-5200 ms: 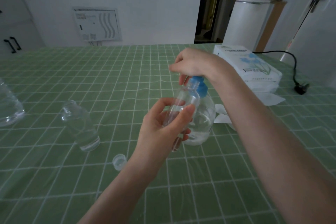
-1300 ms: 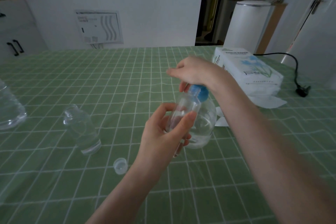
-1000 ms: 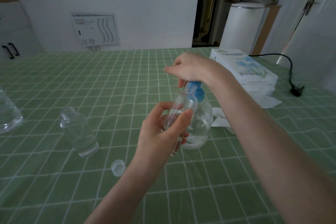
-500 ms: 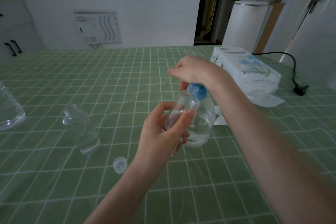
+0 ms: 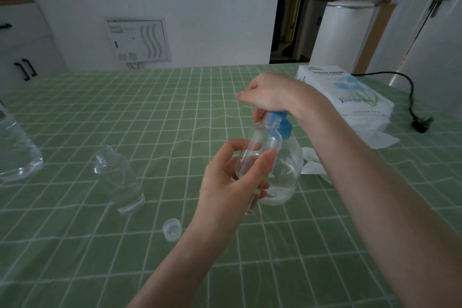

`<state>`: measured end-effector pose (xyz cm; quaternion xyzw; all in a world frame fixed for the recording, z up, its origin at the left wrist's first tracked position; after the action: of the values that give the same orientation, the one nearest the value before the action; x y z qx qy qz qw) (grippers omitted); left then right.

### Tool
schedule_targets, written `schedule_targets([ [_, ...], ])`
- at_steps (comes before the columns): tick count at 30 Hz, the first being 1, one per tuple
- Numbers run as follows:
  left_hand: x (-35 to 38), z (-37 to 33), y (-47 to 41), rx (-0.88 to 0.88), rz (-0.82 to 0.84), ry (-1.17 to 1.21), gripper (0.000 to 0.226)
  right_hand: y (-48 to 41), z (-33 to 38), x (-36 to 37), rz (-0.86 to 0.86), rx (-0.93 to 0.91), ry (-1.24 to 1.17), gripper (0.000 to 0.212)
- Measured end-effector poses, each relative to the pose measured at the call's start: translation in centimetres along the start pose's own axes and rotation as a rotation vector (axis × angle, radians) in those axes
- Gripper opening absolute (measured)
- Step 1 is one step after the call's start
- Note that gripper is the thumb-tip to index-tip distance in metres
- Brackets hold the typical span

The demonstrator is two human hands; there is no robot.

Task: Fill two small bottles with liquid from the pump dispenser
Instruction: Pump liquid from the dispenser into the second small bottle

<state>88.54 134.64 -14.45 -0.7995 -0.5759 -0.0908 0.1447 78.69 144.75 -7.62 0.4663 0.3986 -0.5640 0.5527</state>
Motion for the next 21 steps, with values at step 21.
schedule_targets([
  [21,0.3,-0.2,-0.1,0.012,0.021,0.009,0.034,0.5,-0.4,-0.8,-0.022,-0.038,-0.015,0.047],
])
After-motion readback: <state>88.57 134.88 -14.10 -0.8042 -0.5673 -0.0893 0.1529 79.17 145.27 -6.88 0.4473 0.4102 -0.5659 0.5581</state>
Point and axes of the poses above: each hand's wrist, its own y-axis away from the middle knuckle, its own x-axis out of the palm, z = x × y, the point moved 8 cm from there along -y, towards the middle knuckle, and after that the axes turned 11 degrees about y, right-handed, at the moved point
